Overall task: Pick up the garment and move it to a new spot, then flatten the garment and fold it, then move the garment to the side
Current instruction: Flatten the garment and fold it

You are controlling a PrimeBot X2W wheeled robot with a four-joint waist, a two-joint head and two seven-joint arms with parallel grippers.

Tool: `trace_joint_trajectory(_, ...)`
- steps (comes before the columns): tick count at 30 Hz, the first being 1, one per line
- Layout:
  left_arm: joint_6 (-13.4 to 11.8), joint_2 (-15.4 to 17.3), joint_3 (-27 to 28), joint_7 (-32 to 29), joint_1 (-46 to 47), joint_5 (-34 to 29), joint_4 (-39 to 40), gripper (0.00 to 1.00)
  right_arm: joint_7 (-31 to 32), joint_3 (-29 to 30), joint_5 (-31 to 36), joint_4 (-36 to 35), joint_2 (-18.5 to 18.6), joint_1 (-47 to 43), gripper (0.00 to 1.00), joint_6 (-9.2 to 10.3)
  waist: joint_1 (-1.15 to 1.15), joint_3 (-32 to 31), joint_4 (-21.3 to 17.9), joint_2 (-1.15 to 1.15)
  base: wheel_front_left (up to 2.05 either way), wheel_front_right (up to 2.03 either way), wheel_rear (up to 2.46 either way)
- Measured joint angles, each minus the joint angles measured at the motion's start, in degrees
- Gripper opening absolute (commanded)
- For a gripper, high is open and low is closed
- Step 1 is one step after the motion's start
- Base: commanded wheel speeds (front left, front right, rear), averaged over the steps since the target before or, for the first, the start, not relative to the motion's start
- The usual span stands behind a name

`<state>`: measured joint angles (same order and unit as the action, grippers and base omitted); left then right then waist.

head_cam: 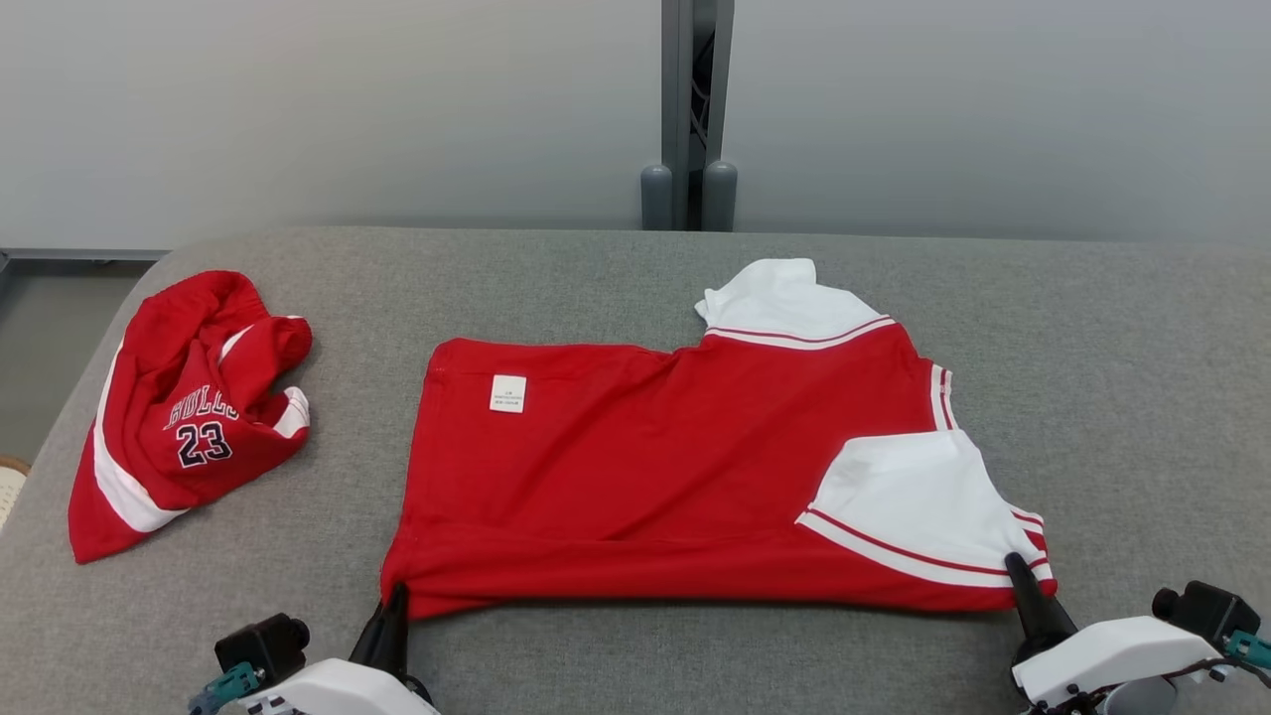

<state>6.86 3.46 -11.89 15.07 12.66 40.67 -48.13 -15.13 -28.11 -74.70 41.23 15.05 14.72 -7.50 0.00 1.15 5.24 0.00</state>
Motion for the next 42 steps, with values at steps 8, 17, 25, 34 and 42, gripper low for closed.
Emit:
trace_joint_trajectory(8,0.2,-0.3,-1.9,0.0,-0.7,-3.9,-3.1,0.0,0.8,-1.6,-1.8,0.3,0.6,-1.0,0.0,0.0,0.0,-2.0,-0.5,0.0,0.0,0.0,0.0)
trace_joint_trajectory(17,0.6,2.0,-5.2,0.0,-0.7,-8.2,-7.3,0.0,5.3,-4.2,-3.0,2.0,1.7,-2.3,0.0,0.0,0.0,-3.5,-1.4,0.0,0.0,0.0,0.0)
trace_joint_trajectory(25,0.6,5.0,-10.2,-0.5,-2.0,-11.7,-10.2,0.0,11.7,-5.6,-5.9,-0.1,2.7,-5.2,0.0,0.0,0.0,-5.4,-2.5,0.0,0.0,0.0,0.0)
trace_joint_trajectory(34,0.6,7.7,-15.0,-3.8,-4.5,-10.8,-7.5,0.0,17.4,-6.3,-7.0,-1.3,5.0,-8.2,0.0,0.0,0.0,-6.8,-3.0,0.0,0.0,0.0,0.0)
trace_joint_trajectory(42,0.6,10.3,-17.1,-8.8,-6.6,-8.8,-2.8,0.0,19.9,-5.6,-7.5,-2.5,6.3,-10.0,0.0,-0.09,0.0,-6.6,-2.9,0.0,0.0,0.0,0.0)
